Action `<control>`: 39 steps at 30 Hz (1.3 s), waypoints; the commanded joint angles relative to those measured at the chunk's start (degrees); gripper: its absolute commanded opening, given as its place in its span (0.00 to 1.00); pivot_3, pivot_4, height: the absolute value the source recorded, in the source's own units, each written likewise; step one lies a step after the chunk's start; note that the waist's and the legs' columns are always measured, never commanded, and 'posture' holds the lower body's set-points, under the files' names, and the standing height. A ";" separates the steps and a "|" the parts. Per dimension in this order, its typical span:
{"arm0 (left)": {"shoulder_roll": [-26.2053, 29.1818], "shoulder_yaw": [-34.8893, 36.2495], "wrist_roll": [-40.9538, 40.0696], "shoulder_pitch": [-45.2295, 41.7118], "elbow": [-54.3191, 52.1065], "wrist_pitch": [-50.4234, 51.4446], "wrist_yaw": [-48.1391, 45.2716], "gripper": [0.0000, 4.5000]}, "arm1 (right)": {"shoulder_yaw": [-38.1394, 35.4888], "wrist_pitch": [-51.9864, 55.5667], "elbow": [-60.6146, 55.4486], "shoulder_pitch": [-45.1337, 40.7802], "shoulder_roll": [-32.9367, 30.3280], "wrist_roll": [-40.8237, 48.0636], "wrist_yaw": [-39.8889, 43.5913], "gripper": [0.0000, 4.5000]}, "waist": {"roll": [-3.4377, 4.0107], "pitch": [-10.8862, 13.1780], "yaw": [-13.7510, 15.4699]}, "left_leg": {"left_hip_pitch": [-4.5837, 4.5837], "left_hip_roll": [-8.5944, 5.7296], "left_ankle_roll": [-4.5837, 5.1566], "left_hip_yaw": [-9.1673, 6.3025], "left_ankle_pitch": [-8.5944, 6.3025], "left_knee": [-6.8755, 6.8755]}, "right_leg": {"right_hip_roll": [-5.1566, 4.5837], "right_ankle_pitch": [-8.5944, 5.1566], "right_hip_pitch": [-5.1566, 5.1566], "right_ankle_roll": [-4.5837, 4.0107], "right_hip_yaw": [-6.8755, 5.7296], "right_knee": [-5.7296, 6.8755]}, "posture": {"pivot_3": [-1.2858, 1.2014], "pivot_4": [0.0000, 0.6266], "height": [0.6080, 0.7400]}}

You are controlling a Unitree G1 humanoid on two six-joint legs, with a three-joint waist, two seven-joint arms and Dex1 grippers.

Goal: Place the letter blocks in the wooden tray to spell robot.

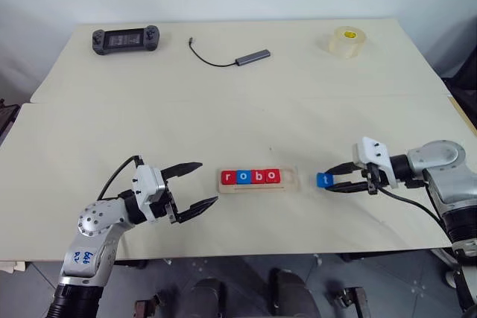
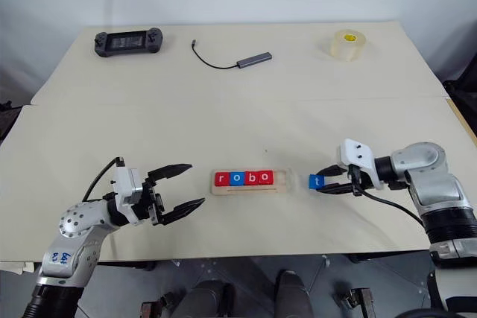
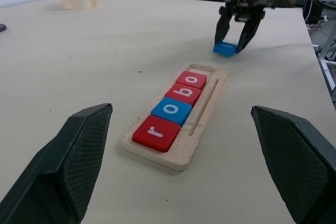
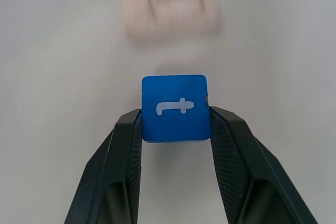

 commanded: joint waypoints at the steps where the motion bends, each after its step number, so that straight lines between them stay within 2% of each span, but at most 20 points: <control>1: -0.16 0.24 -0.49 -0.13 -1.81 -0.24 0.41 1.00 | 1.40 5.26 -5.86 -2.28 1.57 0.57 -1.11 0.32 | 0.00 0.00 0.06 | 0.00 0.00 0.00 -0.01 0.00 0.00 | 0.00 0.00 0.01 0.00 0.00 0.00 | 0.52 0.24 1.00; 5: -0.13 -0.01 -0.74 0.96 -2.76 0.18 0.51 1.00 | 4.05 8.27 -5.45 -5.34 4.06 -2.90 -4.90 0.32 | 0.00 0.00 0.19 | -0.05 -0.05 0.00 -0.04 0.00 0.00 | -0.04 0.00 -0.01 0.00 -0.03 0.03 | 0.52 0.24 1.00; 14: -0.50 0.23 -0.34 1.68 -3.71 -0.05 2.08 1.00 | 7.77 8.23 -4.45 -5.76 6.53 -5.02 -5.36 0.32 | 0.00 0.00 0.10 | -0.12 -0.07 0.01 -0.14 -0.01 -0.01 | -0.02 0.00 -0.01 0.00 -0.14 0.12 | 0.52 0.24 1.00; 21: -0.44 0.50 -0.29 2.46 -4.44 -0.18 3.02 1.00 | 5.76 7.73 -4.52 -5.96 6.57 -4.07 -6.91 0.87 | 0.00 0.00 0.06 | -0.11 -0.06 0.01 -0.13 0.00 -0.01 | -0.02 0.00 0.00 0.00 -0.14 0.13 | 0.52 0.24 1.00; 24: -0.44 0.61 -0.31 2.82 -4.65 -0.29 3.30 1.00 | 3.75 9.22 -5.85 -5.09 4.72 -2.48 -6.28 0.87 | 0.00 0.00 0.15 | -0.11 -0.07 0.01 -0.13 -0.01 -0.01 | -0.02 0.00 0.00 0.00 -0.14 0.13 | 0.52 0.24 1.00; 28: -0.38 0.68 -0.32 3.29 -4.63 -0.55 3.36 1.00 | 1.69 11.50 -7.83 -3.29 2.48 -0.15 -5.07 0.66 | 0.00 0.00 0.18 | -0.12 -0.07 0.01 -0.14 -0.01 -0.01 | -0.03 0.00 0.01 0.00 -0.15 0.11 | 0.52 0.24 1.00; 36: -0.35 0.58 -0.33 3.10 -4.43 -0.51 3.36 1.00 | 2.72 9.04 -3.08 -4.99 3.98 -2.73 -8.40 0.05 | 0.00 0.00 -0.01 | -0.09 -0.05 0.01 -0.11 -0.01 -0.02 | -0.01 0.00 0.00 0.00 -0.13 0.13 | 0.52 0.24 1.00; 37: -0.39 0.54 -0.31 3.05 -4.41 -0.51 3.40 1.00 | 3.08 8.40 -2.38 -5.22 4.52 -3.16 -8.73 0.01 | 0.00 0.00 0.01 | -0.09 -0.05 0.01 -0.11 -0.01 -0.02 | -0.01 0.00 0.00 0.00 -0.13 0.14 | 0.52 0.24 1.00; 39: -0.38 0.58 -0.26 3.08 -4.43 -0.57 3.44 1.00 | 3.70 7.68 -1.59 -5.54 5.39 -3.78 -9.12 0.01 | 0.00 0.00 0.01 | -0.09 -0.05 0.01 -0.11 -0.01 -0.02 | -0.01 0.00 0.00 0.00 -0.13 0.15 | 0.52 0.24 1.00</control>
